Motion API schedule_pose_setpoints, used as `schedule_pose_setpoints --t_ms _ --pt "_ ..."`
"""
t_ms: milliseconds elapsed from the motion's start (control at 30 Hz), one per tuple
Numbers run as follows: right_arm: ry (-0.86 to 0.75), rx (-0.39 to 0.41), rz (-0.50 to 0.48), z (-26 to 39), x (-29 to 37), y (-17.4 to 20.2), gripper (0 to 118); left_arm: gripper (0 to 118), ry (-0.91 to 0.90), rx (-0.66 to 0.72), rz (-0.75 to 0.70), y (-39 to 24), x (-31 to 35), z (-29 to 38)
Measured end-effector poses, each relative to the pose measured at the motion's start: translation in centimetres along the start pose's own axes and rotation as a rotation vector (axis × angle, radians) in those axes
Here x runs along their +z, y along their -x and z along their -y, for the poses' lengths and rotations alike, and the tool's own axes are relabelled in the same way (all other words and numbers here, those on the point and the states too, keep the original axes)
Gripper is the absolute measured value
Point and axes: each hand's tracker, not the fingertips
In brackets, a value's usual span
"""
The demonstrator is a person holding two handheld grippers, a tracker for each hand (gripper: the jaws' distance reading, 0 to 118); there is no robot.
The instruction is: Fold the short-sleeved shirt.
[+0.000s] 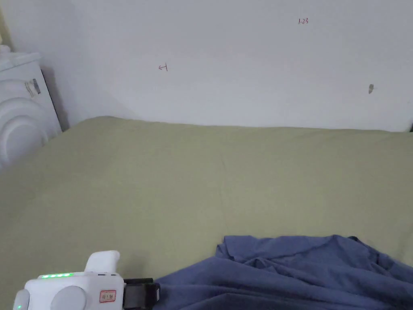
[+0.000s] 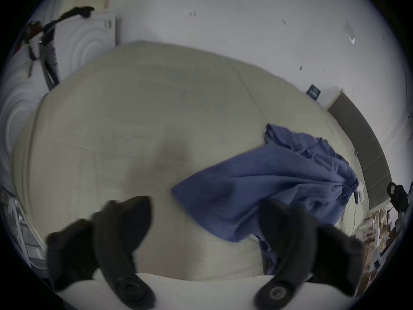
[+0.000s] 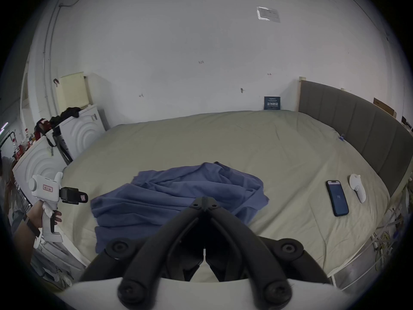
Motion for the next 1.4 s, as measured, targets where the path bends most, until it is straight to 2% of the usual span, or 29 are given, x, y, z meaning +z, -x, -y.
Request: schedule_pose_setpoints --t_ms 267,333,400,433,467,500,533,567,633,700,767,867,900,933,967,1033,1067,1267,1333,1400 --pt "0.017 -0.046 0.039 0.4 -2.0 -2.9 2 107 0.040 -0.049 -0.087 -0.8 -5.8 -0.3" --pt "0.052 -0.118 0.058 0.7 -2.7 -4.2 2 103 0.012 -0.074 -0.105 -1.5 -4.9 0.1" --pt "0.080 -0.182 0.108 0.8 -3.7 -5.6 4 62 -0.006 -0.136 -0.188 -1.7 -3.8 0.3" --pt "0.092 -0.211 0.131 0.8 -4.4 -6.4 10 35 -0.012 -0.145 -0.162 -1.7 -3.3 0.6" --pt "0.114 -0.232 0.131 0.7 -5.2 -7.0 31 4 -0.025 -0.136 -0.088 -1.6 -2.8 0.7" --pt "0.148 -0.260 0.116 0.6 -6.3 -7.8 58 4 -0.051 -0.097 -0.026 -2.0 -2.1 1.0" --pt "0.185 -0.296 0.096 0.7 -7.7 -8.7 85 4 -0.046 -0.081 -0.034 -2.4 -2.0 1.3" --pt "0.217 -0.321 0.074 0.7 -8.9 -9.1 96 4 -0.040 -0.099 -0.050 -2.8 -2.0 1.5" --pt "0.231 -0.373 0.029 0.7 -10.9 -9.6 95 4 -0.055 -0.127 -0.051 -3.5 -1.8 1.8" --pt "0.261 -0.382 0.043 0.8 -13.2 -9.8 95 4 -0.067 -0.119 -0.030 -3.9 -1.7 2.2" --pt "0.330 -0.331 0.103 0.8 -15.6 -9.9 95 4 -0.064 -0.110 -0.019 -4.1 -1.7 2.2" --pt "0.401 -0.241 0.125 0.9 -18.7 -9.6 92 4 -0.084 -0.108 -0.003 -4.4 -1.4 2.6" --pt "0.439 -0.217 0.130 0.9 -19.4 -9.5 82 4 -0.099 -0.107 -0.001 -4.1 -1.5 2.4" --pt "0.469 -0.192 0.125 0.9 -19.7 -9.3 57 4 -0.094 -0.101 0.006 -4.0 -1.5 2.2" --pt "0.486 -0.150 0.125 0.9 -19.8 -9.1 8 4 -0.091 -0.099 0.010 -4.0 -1.5 2.2" --pt "0.470 -0.042 0.127 0.9 -19.1 -8.0 8 4 -0.102 -0.101 0.001 -3.9 -1.2 2.1" --pt "0.432 -0.016 0.144 0.9 -18.4 -7.4 8 4 -0.105 -0.102 0.005 -3.9 -0.9 1.9" --pt "0.208 -0.021 0.071 -1.5 -14.5 -5.1 8 4 -0.221 -0.107 0.072 -4.4 2.3 0.3" --pt "0.174 0.004 0.047 -3.3 -13.5 -3.9 8 4 -0.252 -0.111 0.114 -4.9 3.7 -0.9" --pt "0.143 0.028 0.043 -4.9 -12.7 -2.9 8 4 -0.311 -0.143 0.097 -5.7 5.5 -2.0"
